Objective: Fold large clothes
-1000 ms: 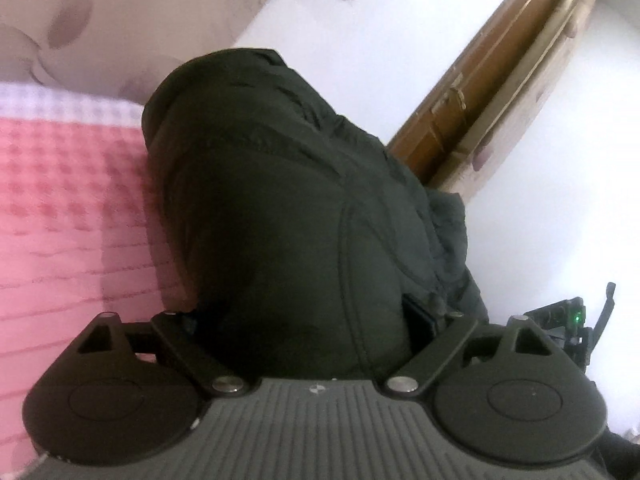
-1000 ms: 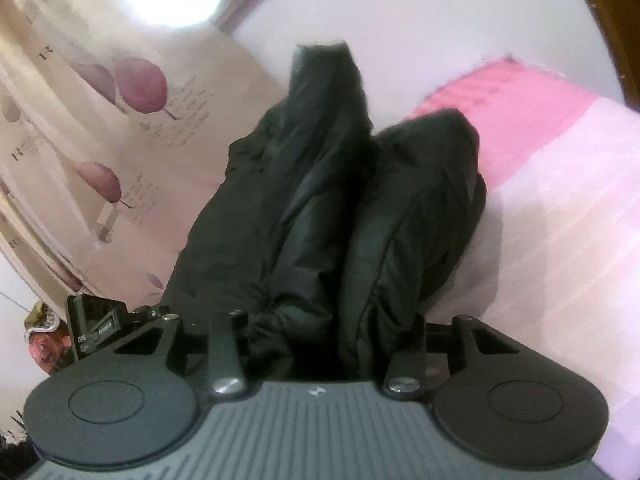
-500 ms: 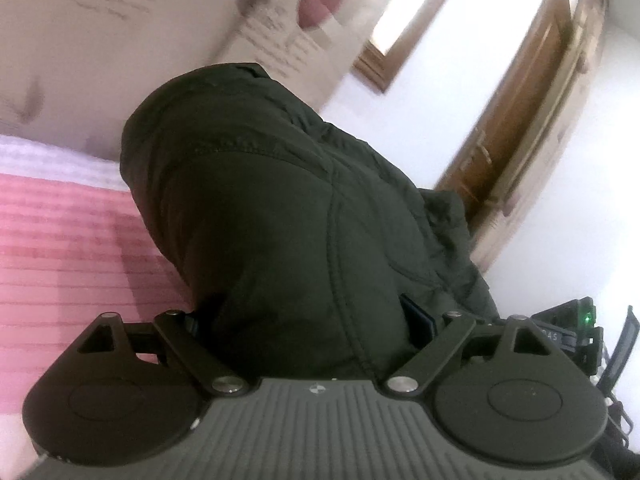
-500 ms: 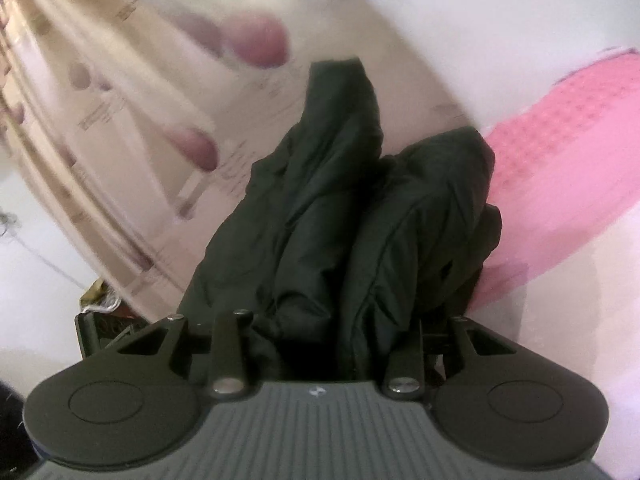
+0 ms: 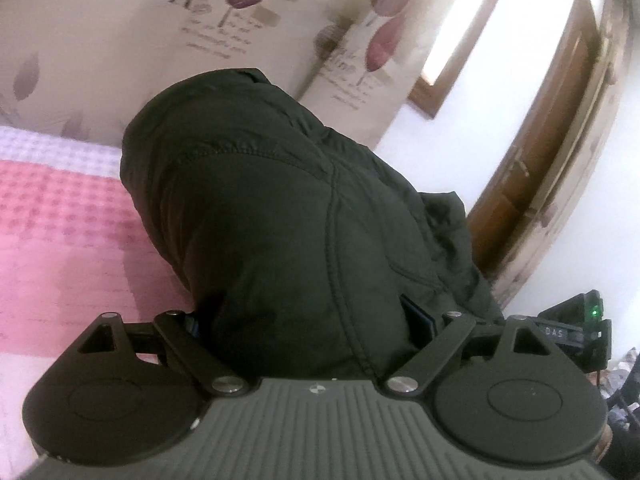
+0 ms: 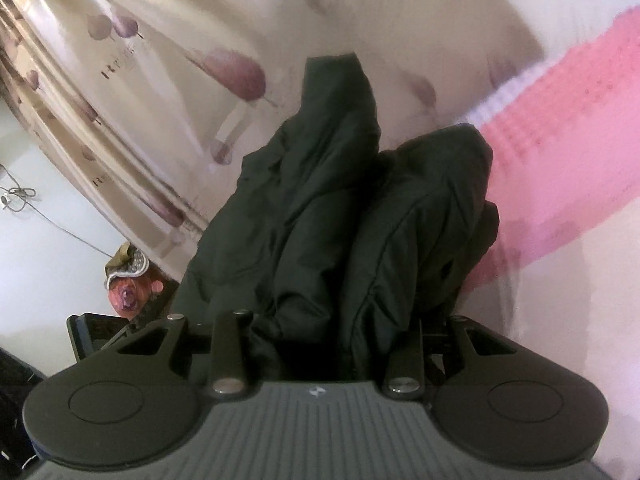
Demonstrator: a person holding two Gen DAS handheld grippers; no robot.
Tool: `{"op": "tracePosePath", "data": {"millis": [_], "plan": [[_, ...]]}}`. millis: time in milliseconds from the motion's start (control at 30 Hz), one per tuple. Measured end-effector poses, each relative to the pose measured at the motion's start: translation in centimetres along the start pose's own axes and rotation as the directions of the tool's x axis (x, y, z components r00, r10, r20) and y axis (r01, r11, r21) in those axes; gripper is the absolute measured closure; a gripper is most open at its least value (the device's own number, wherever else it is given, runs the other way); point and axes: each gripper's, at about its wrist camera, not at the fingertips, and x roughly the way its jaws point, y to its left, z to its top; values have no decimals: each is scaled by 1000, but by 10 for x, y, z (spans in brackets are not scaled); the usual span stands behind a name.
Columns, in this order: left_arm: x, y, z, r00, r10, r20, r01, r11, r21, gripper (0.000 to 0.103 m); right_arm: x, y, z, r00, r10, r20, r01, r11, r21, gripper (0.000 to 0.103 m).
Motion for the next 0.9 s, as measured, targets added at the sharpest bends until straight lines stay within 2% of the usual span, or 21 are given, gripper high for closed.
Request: {"op": "tracePosePath", "data": {"millis": [400,600,667,900], "plan": [[-8,33,-20,997,75,-25,-76,997,-24,14,37,-9,-30,998,-39,-58,43,997,62,63],[-9,40,-32,993,120,-15,-120,993,-10,5,44,-17,-42,996,-65,-64,69,996,55,54],[-10,40,-36,990,138,-5,-138,990,7,1,46,-17,-46,994,-82,-65,84,996,27,48],[-11,41,-45,984,174,29,-175,984,23,0,51,-18,-54,989,-136,-63,136,991,1,33]]}}
